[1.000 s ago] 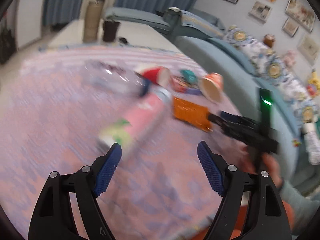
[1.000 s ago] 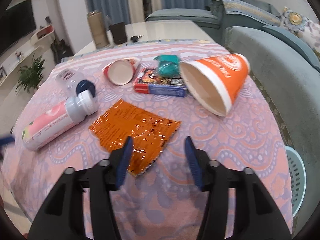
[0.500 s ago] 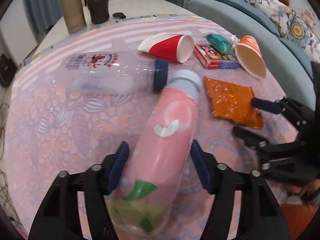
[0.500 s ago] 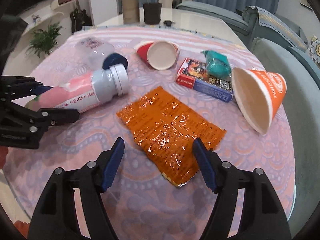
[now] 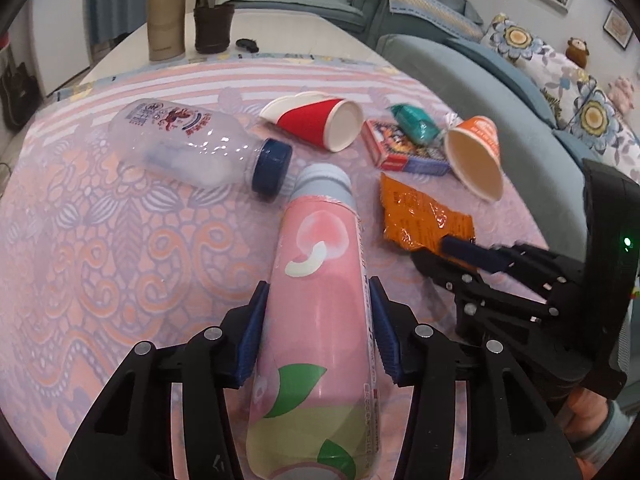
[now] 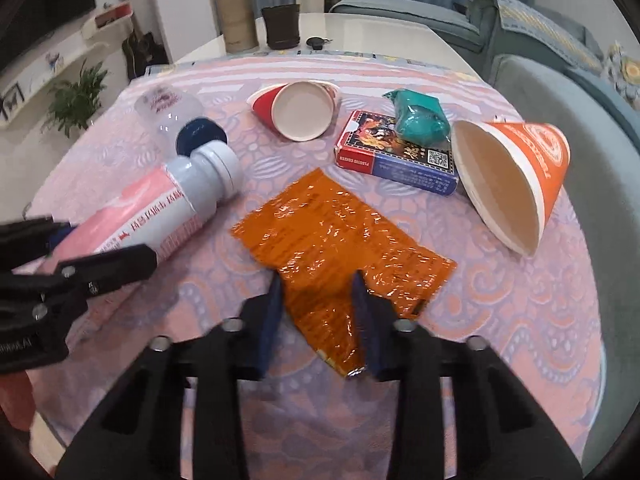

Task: Collect trash
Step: 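Grasp the orange snack wrapper with the right tool and lift it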

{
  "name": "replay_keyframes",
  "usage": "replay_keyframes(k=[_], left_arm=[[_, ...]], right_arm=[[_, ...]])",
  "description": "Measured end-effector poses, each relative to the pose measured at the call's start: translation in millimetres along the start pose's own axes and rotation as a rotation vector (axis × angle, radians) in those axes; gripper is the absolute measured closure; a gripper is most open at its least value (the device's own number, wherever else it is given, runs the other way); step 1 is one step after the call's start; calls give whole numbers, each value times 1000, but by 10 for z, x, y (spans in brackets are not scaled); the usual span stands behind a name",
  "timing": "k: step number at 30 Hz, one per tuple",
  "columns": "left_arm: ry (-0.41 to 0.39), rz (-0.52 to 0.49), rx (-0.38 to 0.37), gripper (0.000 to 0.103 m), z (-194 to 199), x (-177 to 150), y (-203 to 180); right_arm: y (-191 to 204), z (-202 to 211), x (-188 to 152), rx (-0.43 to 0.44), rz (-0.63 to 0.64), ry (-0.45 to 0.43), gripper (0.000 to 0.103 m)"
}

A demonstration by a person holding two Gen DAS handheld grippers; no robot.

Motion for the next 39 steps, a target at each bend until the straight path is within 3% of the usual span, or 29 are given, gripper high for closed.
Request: replay_keyframes(k=[4,10,15,17,18,19,21,24,27,29,32,37,39], left_arm=[[-34,-3,-29,57,72,10,-121],[-93,-43,-46,57,211,108,-374],[-114,-62,-52,57,278,162,-491],[-124,-51,-53,57,296,162,-477],[-127,-46,-53,57,299,161,-457],[-133,-38,-54,57,309,155,-435],[-140,-30,-57,57,330,140,-394],[-139,-19,-56,57,339,131,-299],[-134,-10,-55,57,321,113,-220],[-134,-7,-61,57,308,100,-188],[-133,-2,-67,57,281,87,-157],[-135,1,-77,57,256,79,-169],[-137,-5,-82,57,260,97,-200]], right_arm=[[-191,123,-3,23,-62,-34,103],[-452,428,26,29,-109,-112,103],[-577,372,29,34,-115,-76,102],[-523,246,36,34,-76,-15,94],[-485,200,36,38,-64,1,81],[-445,159,43,38,-58,7,57],[-363,119,58,7,-50,-14,28],[-213,10,85,-53,-5,-17,27],[-189,-197,66,-137,18,37,27],[-220,-234,85,-127,-1,37,26],[-293,-257,112,-131,-35,37,34],[-353,-188,159,-112,-35,25,90],[-414,-69,160,-92,-52,-4,96]])
Point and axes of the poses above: each gripper's, at about its wrist camera, not at the fingertips, and z roughly against the way its jaws point, y to its left, x to its top, the point moved 5 cm from there along -z, roughly the way its jaws point, and after that the axes turned 13 degrees about -x, right-handed, at the moved point
